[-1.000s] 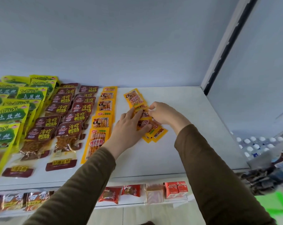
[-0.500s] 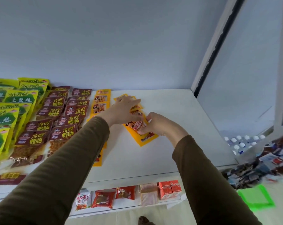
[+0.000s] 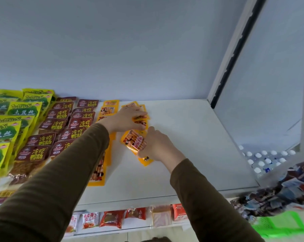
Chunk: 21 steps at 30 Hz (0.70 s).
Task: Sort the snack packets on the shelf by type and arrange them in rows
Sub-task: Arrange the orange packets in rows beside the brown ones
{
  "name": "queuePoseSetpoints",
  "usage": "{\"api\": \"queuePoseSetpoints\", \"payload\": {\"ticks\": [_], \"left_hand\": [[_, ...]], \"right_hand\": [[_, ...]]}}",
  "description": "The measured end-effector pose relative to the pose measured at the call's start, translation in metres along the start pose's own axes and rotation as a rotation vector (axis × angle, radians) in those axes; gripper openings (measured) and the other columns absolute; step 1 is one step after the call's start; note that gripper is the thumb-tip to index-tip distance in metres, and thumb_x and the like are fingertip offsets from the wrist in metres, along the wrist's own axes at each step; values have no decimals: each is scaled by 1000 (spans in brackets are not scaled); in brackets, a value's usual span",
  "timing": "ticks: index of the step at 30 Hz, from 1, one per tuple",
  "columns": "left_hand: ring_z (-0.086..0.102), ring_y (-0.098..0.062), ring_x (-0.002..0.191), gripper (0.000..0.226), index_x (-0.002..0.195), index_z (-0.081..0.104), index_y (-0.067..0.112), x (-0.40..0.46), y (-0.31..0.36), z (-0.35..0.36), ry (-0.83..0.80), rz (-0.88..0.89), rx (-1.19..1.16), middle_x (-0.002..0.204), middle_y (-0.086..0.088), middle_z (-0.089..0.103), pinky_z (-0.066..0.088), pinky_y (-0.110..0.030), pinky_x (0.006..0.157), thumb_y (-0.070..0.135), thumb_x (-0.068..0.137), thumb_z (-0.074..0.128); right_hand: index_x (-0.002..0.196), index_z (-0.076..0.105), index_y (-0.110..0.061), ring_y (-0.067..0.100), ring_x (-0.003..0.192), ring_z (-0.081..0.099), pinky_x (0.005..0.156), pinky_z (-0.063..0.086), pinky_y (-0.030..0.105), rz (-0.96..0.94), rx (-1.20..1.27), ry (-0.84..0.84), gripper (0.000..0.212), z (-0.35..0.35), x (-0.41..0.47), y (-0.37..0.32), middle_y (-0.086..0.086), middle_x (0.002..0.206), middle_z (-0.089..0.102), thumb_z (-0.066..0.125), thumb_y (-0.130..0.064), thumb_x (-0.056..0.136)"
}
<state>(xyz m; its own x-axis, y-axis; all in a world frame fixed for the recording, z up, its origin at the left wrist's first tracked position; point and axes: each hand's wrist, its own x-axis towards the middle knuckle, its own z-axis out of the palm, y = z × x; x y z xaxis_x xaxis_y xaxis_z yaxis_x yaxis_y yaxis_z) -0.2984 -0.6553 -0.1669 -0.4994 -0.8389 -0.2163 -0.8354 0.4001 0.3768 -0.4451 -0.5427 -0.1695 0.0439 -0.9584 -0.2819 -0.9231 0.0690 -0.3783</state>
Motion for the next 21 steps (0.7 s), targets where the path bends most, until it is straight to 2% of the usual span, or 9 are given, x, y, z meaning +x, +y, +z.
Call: {"api": "queuePoseSetpoints", "payload": {"ticks": [4, 8, 9, 11, 13, 15, 17, 19, 21], "left_hand": [[4, -22, 158, 69, 158, 35, 37, -2, -2, -1, -10, -2, -21, 171, 2, 15, 3, -42, 125, 45, 97, 67], [4, -22, 158, 69, 158, 35, 36, -3, -3, 1, -16, -3, -38, 172, 4, 13, 5, -42, 125, 47, 97, 65], [5, -21, 158, 67, 157, 37, 36, -4, -4, 0, -14, 1, -72, 172, 4, 13, 6, -42, 125, 49, 98, 63], [7, -19, 158, 59, 155, 42, 34, -4, -6, -2, -17, 9, -158, 171, 4, 15, 8, -41, 126, 52, 101, 54], [10, -15, 158, 52, 154, 44, 33, -5, -11, -4, -34, 15, -245, 171, 6, 17, 8, -39, 127, 51, 105, 43], [18, -10, 155, 51, 155, 43, 34, -9, -13, -3, -7, 16, -392, 168, 10, 26, 11, -36, 128, 51, 107, 36], [28, -7, 150, 49, 154, 44, 32, -14, -14, -2, 94, 20, -582, 162, 11, 36, 18, -26, 123, 48, 109, 35], [34, -4, 145, 46, 152, 49, 27, -21, -12, -2, 214, 23, -674, 158, 8, 43, 23, -16, 111, 42, 111, 34], [39, -7, 143, 45, 148, 54, 24, -31, -11, -1, 343, 2, -689, 153, 6, 50, 26, -19, 108, 41, 111, 35]], "right_hand": [[128, 43, -8, 31, 114, 60, 79, 46, 34, -6, 1, -99, 68, -10, -3, 8, 12, 125, 59, 83, -34, 79], [135, 43, -10, 30, 122, 49, 91, 47, 38, -78, -18, -87, 72, -11, -8, 11, 11, 131, 50, 82, -31, 78], [135, 41, -11, 29, 122, 46, 89, 45, 38, -96, -4, -83, 72, -10, -9, 12, 11, 131, 47, 82, -29, 79], [131, 41, -14, 27, 115, 52, 81, 46, 36, -121, 69, -120, 67, -9, -12, 20, 8, 125, 53, 82, -27, 79], [123, 44, -13, 23, 102, 60, 78, 50, 37, -127, 250, -178, 57, -11, -15, 34, 4, 114, 61, 83, -23, 82], [118, 49, -10, 18, 94, 61, 79, 51, 37, -110, 570, -183, 43, -15, -17, 48, 4, 106, 63, 79, -14, 87], [118, 53, -11, 14, 92, 62, 77, 51, 30, -81, 846, -115, 34, -18, -15, 55, 1, 103, 64, 74, -10, 91], [121, 55, -11, 12, 92, 64, 77, 52, 25, -66, 997, -46, 31, -19, -7, 52, 0, 106, 67, 71, -14, 94], [117, 55, -11, 9, 87, 66, 68, 54, 21, -55, 1064, 13, 27, -15, 5, 39, 2, 106, 67, 70, -17, 95]]}}
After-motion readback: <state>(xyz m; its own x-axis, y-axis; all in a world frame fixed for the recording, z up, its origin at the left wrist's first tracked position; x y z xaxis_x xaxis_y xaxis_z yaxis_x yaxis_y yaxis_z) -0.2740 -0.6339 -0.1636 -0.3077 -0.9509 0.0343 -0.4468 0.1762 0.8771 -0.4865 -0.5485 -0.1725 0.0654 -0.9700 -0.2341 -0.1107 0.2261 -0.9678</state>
